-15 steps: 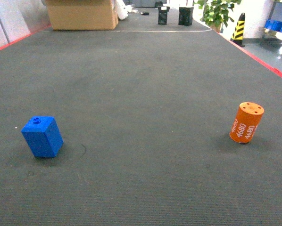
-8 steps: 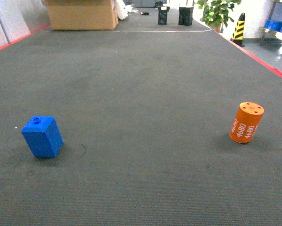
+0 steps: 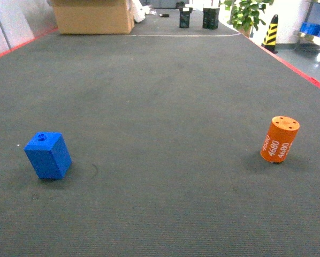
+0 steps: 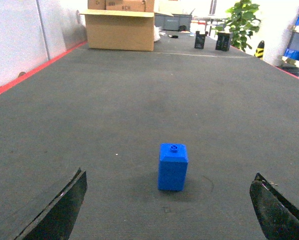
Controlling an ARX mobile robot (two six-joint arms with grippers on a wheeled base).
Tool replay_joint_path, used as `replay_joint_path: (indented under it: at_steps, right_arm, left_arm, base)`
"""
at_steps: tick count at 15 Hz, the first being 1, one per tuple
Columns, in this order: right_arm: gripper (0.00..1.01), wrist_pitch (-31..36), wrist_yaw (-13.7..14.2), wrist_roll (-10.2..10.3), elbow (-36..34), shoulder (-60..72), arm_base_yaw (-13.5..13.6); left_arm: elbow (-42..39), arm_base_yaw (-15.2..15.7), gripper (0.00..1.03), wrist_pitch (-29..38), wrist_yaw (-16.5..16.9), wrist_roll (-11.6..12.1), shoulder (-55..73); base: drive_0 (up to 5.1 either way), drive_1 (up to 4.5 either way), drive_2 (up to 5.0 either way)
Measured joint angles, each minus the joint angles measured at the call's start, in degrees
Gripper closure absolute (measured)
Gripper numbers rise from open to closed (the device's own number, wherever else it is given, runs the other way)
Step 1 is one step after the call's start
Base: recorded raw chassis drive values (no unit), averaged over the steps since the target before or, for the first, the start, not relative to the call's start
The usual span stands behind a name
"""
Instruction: Sort blue parts and orange caps into right shelf containers
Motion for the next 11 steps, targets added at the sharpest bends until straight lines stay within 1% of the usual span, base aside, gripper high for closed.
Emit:
replay_joint_path:
  at_steps: [9, 10, 11]
  right_arm:
    - [0.03, 0.0, 0.0, 0.0, 0.0, 0.0, 0.0]
    - [0.03, -5.49, 3.63, -1.36, 1.53, 1.75, 1.42]
    - [0.03, -6.01, 6.84, -1.81, 3.89, 11.37, 2.47]
  left_arm:
    - [0.0, 0.0, 0.05, -0.02, 0.0, 0.0, 0.0]
    - [-0.02, 0.0, 0.05, 0.0, 0.0, 0.0, 0.0]
    - [0.0, 0.0, 0.05, -0.02, 0.0, 0.0, 0.0]
  base:
    - [0.0, 0.0, 0.0]
    - [0.0, 0.0, 0.0]
    - [0.0, 0.0, 0.0]
